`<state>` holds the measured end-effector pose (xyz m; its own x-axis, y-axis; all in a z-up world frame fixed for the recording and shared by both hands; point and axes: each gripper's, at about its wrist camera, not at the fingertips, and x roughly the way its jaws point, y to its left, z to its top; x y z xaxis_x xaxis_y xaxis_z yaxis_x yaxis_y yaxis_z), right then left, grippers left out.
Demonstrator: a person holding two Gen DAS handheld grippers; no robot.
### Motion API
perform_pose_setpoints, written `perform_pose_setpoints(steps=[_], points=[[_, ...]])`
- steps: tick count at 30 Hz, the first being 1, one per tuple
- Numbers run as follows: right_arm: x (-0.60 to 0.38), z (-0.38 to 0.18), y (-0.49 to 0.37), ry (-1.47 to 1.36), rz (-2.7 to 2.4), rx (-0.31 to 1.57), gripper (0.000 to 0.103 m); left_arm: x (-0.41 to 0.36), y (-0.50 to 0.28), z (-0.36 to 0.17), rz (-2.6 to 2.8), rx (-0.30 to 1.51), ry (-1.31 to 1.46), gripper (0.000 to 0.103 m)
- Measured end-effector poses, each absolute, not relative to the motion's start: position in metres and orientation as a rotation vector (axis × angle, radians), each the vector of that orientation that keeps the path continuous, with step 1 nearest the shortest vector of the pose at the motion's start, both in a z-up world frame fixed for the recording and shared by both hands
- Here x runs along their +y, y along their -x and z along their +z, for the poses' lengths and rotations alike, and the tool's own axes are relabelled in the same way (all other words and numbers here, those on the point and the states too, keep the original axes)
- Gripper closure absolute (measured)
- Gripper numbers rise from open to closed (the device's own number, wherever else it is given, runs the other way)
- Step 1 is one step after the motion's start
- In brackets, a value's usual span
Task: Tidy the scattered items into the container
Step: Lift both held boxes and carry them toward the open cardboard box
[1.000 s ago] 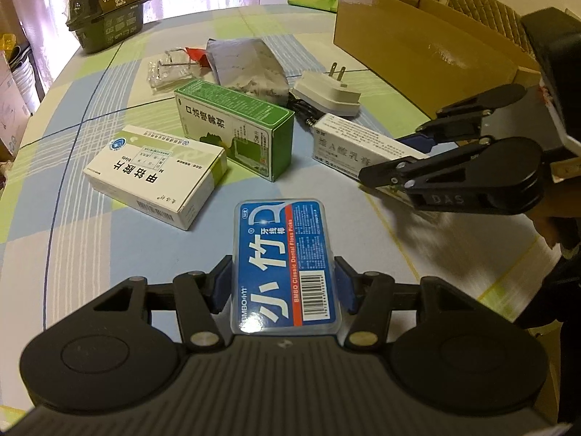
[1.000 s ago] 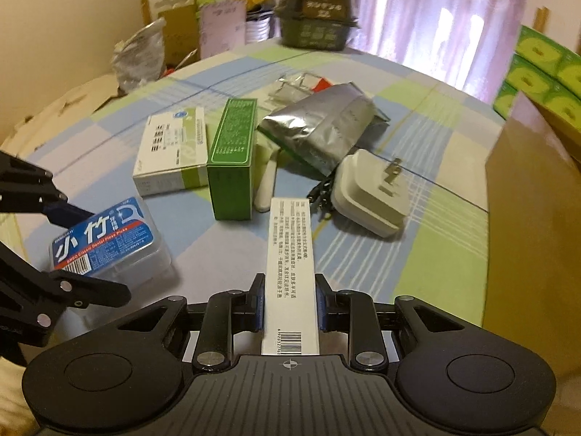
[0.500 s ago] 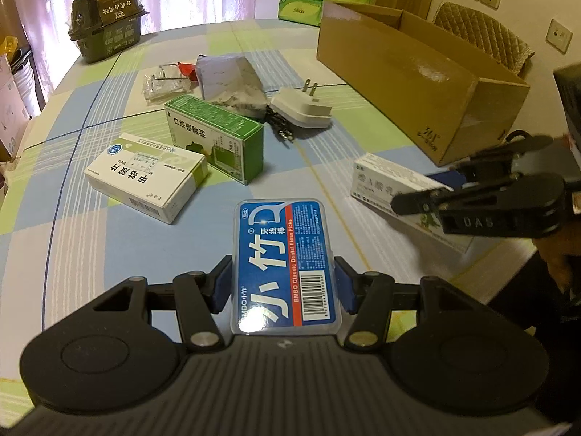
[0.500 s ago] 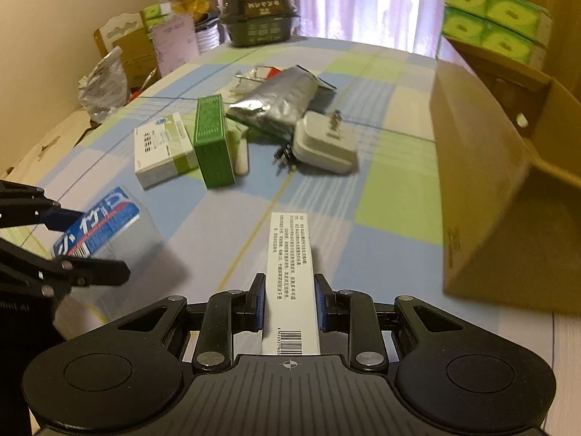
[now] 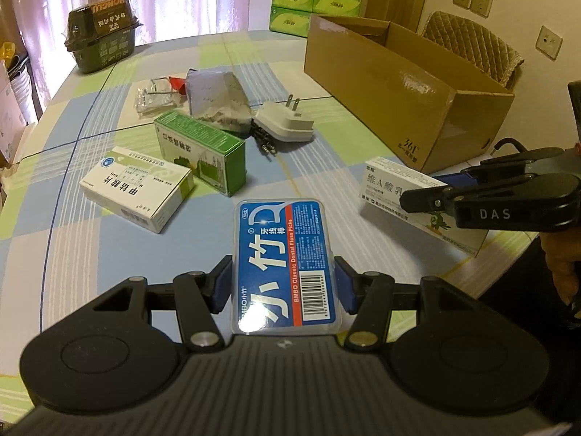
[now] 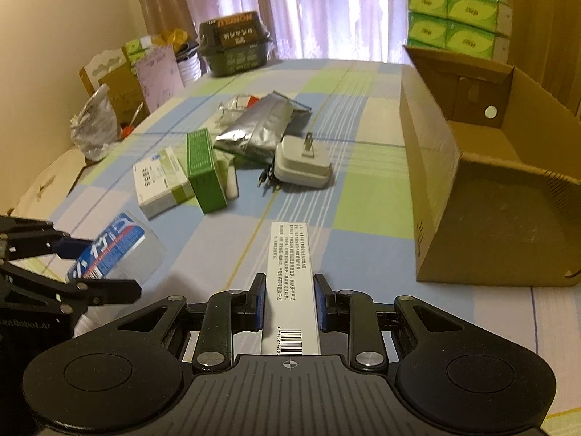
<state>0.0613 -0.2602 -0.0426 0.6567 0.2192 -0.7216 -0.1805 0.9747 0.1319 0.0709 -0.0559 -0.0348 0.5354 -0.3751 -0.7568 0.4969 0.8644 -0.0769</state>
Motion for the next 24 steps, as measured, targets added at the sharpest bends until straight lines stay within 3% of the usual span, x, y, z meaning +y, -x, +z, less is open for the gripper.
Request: perform_pose_setpoints(steps=[24], points=[[-0.3, 0.021, -0.043, -0.04, 0.144, 0.699, 0.074, -0.119, -0.063, 0.005, -0.608, 0.815, -0.177, 0.051]])
